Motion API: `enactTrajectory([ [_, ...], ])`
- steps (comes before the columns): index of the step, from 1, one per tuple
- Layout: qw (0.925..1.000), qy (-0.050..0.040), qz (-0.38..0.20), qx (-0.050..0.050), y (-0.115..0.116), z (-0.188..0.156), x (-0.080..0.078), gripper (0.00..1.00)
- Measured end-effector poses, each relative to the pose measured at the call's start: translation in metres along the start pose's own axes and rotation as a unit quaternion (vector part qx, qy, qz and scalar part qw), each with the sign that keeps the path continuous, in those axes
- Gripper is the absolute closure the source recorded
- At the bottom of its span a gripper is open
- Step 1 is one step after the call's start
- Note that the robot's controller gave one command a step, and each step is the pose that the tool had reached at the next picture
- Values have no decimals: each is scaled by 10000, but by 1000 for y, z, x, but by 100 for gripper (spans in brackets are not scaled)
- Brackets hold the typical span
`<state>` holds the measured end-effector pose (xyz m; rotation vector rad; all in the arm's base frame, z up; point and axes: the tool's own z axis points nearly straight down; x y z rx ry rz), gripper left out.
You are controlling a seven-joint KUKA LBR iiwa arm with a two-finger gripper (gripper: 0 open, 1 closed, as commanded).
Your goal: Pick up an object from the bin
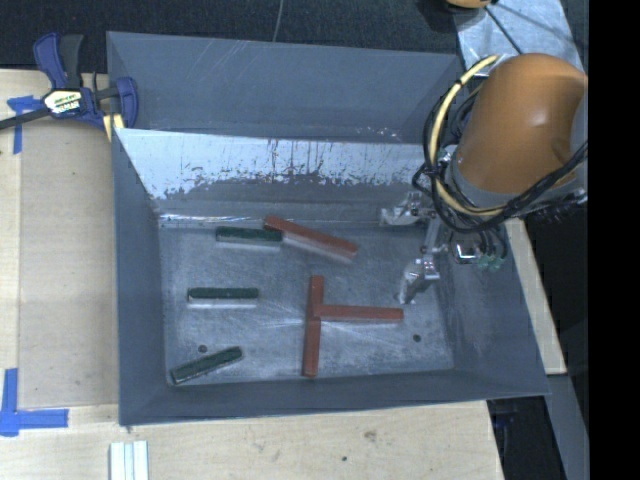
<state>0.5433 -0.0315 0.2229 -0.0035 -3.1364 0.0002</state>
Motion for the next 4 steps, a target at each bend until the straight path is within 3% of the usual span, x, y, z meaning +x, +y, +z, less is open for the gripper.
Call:
enactTrajectory([
  [1, 10000, -45, -2, 2, 0, -5, -2, 0],
  [2, 9995, -72, -313, 6, -3, 44, -2, 0],
  [3, 9998, -137, -132, 3, -22, 145, -3, 100],
  [4, 9998, -137, -135, 4, -22, 145, -3, 100],
])
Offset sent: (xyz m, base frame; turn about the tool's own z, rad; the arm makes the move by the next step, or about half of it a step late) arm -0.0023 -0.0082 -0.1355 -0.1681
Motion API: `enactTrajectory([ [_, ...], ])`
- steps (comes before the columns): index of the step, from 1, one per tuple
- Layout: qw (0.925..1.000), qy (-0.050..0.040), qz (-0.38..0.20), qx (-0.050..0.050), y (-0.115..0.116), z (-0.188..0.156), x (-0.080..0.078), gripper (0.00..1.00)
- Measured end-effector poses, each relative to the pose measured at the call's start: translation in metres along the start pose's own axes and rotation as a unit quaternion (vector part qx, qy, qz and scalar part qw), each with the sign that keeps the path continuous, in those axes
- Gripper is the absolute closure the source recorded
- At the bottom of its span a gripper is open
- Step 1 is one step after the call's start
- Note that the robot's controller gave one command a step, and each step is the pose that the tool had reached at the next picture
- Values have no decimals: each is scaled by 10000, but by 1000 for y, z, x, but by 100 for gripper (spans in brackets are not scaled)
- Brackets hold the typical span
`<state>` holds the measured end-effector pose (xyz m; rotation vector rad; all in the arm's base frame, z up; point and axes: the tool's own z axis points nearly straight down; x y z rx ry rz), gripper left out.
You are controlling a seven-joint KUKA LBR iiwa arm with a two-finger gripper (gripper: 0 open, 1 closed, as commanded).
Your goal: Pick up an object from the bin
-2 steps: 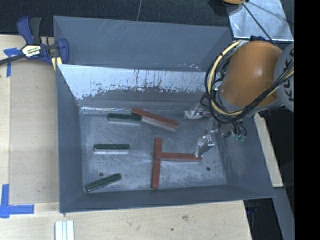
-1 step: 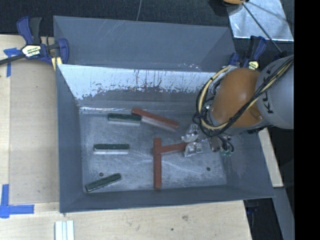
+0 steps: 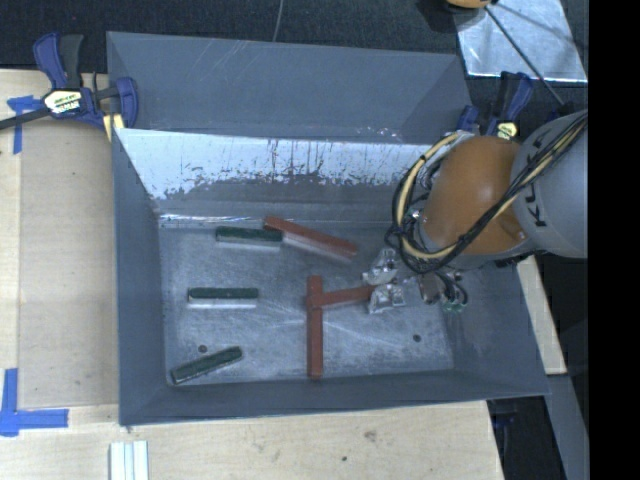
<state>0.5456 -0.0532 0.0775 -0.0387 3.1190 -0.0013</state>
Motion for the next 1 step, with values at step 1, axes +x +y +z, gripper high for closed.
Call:
enactTrajectory([
  [1, 9999, 82, -89, -2, 7, -154, -2, 100],
])
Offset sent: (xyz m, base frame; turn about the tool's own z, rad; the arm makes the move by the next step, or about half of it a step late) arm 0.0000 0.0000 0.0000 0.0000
